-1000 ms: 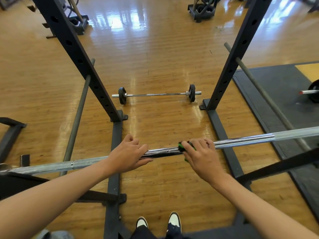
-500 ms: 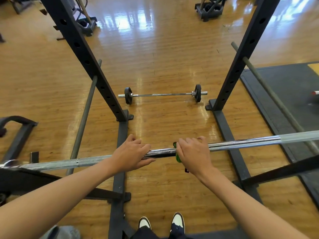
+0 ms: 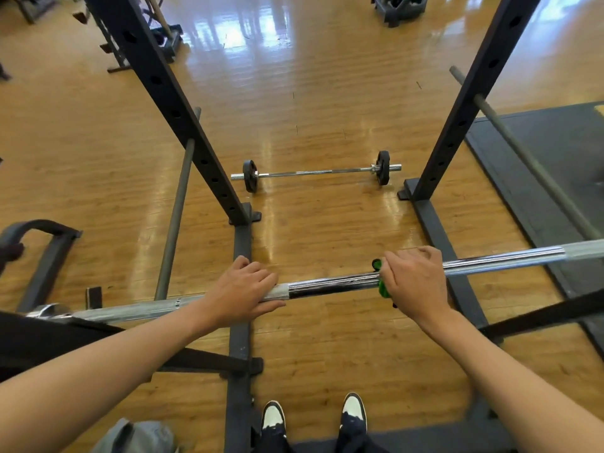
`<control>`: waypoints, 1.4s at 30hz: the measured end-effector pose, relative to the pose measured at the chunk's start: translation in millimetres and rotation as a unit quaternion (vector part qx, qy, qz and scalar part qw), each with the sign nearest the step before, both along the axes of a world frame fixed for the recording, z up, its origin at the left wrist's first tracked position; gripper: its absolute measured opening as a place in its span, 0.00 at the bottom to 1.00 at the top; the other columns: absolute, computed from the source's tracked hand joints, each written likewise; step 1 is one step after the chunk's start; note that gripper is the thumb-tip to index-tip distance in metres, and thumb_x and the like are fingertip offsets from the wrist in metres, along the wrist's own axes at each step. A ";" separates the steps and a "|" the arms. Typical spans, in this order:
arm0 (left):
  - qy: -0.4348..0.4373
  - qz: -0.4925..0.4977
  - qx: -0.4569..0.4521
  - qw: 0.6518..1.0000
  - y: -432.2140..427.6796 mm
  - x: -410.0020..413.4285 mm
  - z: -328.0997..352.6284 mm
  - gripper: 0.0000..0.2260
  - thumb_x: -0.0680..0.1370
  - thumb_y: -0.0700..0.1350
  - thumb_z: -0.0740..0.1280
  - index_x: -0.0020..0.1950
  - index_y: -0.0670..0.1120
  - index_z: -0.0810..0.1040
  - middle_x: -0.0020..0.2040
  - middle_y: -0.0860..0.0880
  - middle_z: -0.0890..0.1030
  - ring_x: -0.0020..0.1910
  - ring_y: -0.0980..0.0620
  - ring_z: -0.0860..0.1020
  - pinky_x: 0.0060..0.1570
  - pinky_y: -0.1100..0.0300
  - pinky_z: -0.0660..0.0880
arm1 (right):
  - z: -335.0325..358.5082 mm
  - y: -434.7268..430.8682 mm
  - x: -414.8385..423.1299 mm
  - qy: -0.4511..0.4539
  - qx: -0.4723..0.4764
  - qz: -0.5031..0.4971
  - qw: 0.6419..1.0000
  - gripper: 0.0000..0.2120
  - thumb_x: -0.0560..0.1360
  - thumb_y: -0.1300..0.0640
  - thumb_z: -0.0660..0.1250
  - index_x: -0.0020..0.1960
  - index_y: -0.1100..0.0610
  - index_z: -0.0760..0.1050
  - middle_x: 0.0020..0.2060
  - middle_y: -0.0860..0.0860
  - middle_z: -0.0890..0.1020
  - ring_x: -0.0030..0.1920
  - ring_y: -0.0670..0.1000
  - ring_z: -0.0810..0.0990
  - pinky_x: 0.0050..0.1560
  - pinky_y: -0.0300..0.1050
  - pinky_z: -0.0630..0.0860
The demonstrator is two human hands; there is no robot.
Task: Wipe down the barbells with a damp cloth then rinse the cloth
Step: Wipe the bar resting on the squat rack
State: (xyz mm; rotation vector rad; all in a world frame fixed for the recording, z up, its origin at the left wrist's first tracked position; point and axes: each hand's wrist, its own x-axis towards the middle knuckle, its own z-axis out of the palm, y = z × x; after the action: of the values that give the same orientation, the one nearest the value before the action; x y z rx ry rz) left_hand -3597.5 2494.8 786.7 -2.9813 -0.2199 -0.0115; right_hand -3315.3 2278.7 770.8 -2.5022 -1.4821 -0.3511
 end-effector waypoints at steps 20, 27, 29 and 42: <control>0.006 -0.032 -0.028 0.999 10.3 -2.6 -7.0 0.26 0.83 0.66 0.45 0.49 0.49 0.72 0.38 0.51 0.80 0.36 0.48 0.76 0.49 0.48 0.72 | 13.5 39.9 -60.5 0.098 -0.061 -0.110 0.987 0.20 0.77 0.49 0.46 0.32 0.50 0.69 0.30 0.47 0.77 0.37 0.54 0.78 0.69 0.57 0.62; 0.015 -0.020 -0.033 0.999 10.7 -4.2 -9.9 0.27 0.83 0.67 0.43 0.49 0.50 0.72 0.40 0.52 0.80 0.37 0.49 0.76 0.51 0.49 0.70 | -9.3 -1.1 -70.9 0.038 0.002 0.071 0.997 0.17 0.85 0.48 0.52 0.63 0.50 0.78 0.54 0.46 0.80 0.57 0.50 0.76 0.74 0.64 0.61; 0.014 -0.017 -0.030 0.999 9.9 -3.9 -9.4 0.28 0.82 0.68 0.41 0.49 0.50 0.72 0.40 0.52 0.80 0.37 0.50 0.76 0.51 0.50 0.70 | -6.4 -3.3 -58.4 0.052 0.009 0.017 0.998 0.18 0.85 0.49 0.51 0.57 0.51 0.79 0.49 0.47 0.81 0.53 0.51 0.79 0.75 0.64 0.60; 0.005 -0.013 -0.071 0.997 6.7 -4.5 -6.0 0.23 0.83 0.66 0.47 0.53 0.51 0.71 0.42 0.55 0.82 0.35 0.54 0.78 0.43 0.57 0.72 | -1.9 13.8 -64.5 0.055 -0.043 0.018 0.997 0.18 0.84 0.45 0.50 0.53 0.48 0.77 0.46 0.46 0.81 0.49 0.52 0.79 0.71 0.61 0.64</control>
State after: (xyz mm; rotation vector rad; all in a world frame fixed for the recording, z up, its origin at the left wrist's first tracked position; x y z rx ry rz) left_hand -3602.0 2501.5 780.7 -3.1256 -0.1889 0.0180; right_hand -3379.8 2292.5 769.0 -2.5117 -1.5270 -0.1428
